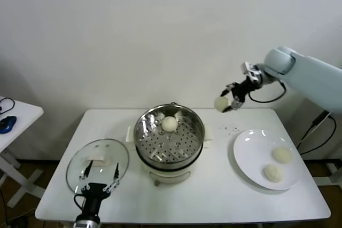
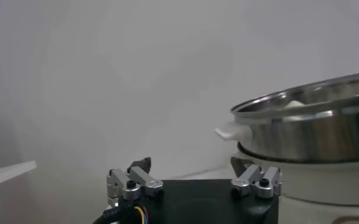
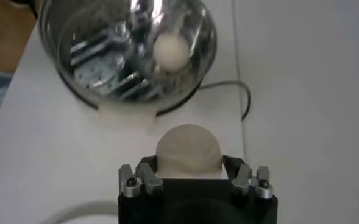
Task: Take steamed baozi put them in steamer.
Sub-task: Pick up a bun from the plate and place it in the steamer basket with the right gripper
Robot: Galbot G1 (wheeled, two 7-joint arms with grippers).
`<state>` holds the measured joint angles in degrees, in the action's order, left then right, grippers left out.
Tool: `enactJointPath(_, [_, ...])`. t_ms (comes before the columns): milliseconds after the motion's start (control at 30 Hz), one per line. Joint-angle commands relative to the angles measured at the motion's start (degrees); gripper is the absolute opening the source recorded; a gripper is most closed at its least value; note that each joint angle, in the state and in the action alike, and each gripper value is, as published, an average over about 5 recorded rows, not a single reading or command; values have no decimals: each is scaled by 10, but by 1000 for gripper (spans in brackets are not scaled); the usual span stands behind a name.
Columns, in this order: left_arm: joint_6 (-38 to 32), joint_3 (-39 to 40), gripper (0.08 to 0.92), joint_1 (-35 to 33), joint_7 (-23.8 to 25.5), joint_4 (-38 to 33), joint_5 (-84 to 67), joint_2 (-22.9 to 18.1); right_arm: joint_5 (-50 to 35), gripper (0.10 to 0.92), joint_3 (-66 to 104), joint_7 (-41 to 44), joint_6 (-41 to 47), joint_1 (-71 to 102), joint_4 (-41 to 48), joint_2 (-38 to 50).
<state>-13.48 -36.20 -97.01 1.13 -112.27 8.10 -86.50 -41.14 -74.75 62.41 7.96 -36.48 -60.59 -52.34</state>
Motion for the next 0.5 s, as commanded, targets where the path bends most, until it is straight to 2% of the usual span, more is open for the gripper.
enactJointPath(33, [2,10,823,13,0,-1,15,-4,-137,704,-51,-38,37,-46,-2,-140])
enactJointPath(233, [4,11,823,8,1,-8,18,2,-137,708,-39,-56,48,16,18,-217])
enactJointPath(500, [0,17,823,-5,1,-7,22,4,-117,706,-51,-61,50,64,28,-248])
